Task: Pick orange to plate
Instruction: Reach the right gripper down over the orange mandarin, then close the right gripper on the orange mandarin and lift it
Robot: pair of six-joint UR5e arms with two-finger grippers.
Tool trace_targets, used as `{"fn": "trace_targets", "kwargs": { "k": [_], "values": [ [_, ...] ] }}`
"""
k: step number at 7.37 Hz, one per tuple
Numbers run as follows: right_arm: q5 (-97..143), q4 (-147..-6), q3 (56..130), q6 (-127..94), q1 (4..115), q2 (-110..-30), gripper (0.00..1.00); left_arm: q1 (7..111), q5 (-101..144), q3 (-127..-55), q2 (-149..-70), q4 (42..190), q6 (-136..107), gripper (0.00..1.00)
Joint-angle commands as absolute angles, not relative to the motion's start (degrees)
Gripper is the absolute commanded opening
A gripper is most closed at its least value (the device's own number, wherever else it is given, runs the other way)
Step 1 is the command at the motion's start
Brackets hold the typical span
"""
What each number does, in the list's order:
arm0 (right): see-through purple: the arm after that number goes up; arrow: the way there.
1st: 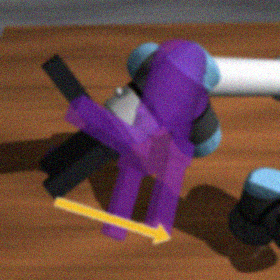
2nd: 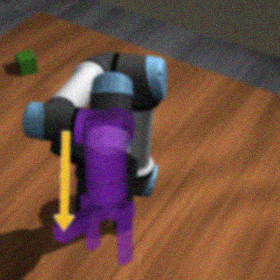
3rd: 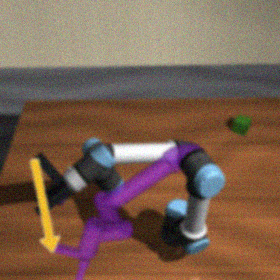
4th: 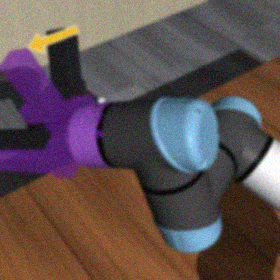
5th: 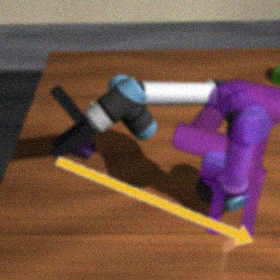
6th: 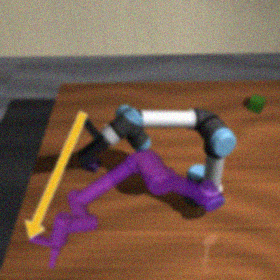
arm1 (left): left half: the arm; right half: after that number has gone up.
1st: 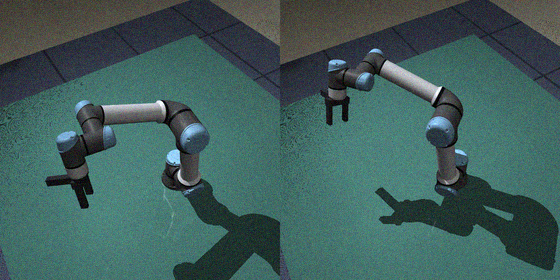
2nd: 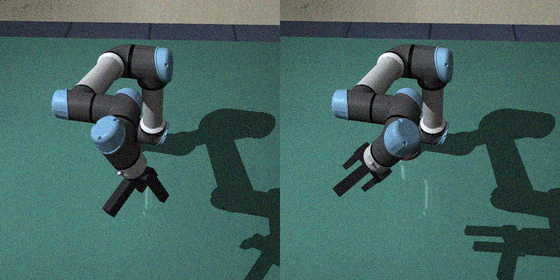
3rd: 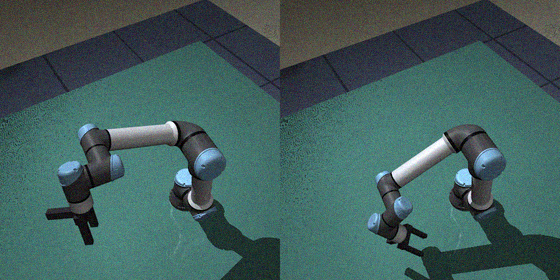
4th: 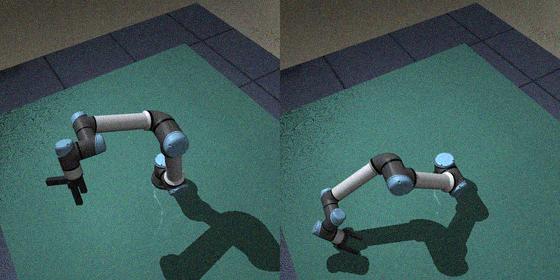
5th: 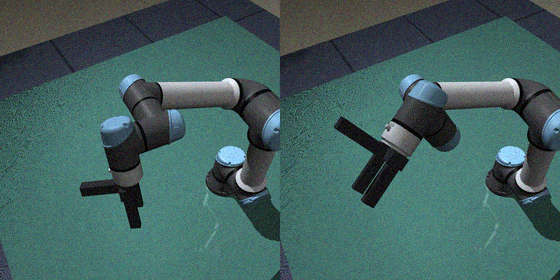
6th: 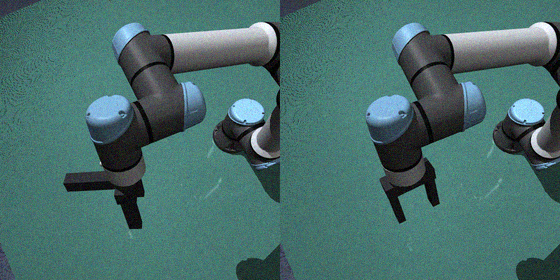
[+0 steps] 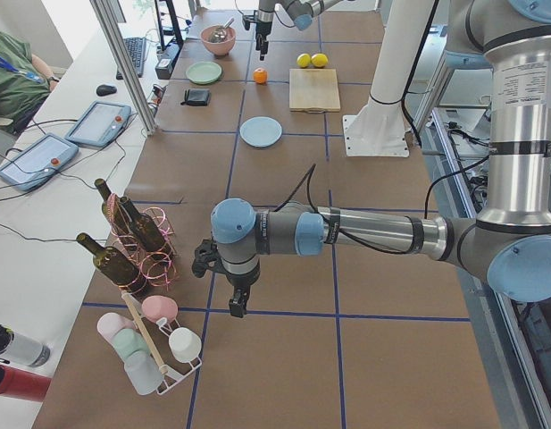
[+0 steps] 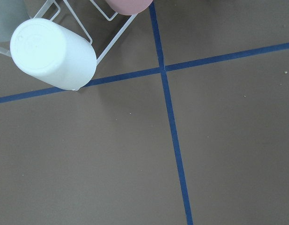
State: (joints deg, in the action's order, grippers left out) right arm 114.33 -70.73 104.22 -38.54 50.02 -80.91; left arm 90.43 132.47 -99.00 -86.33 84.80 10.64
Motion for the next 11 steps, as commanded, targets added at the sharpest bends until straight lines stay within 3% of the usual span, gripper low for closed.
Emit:
{"fn": "trace_targets", "kwargs": {
  "k": [1, 11],
  "values": [
    [110.32, -68.82, 100.3, -40.78, 46.42, -79.28, 1.0, 90.44, 132.54, -98.96, -86.31, 84.9, 10.63, 1.0],
    [105.21, -68.47, 95.28, -40.78, 42.63, -77.97, 1.0, 90.44, 132.54, -99.93, -86.4, 84.9, 10.63, 1.0]
  ]
}}
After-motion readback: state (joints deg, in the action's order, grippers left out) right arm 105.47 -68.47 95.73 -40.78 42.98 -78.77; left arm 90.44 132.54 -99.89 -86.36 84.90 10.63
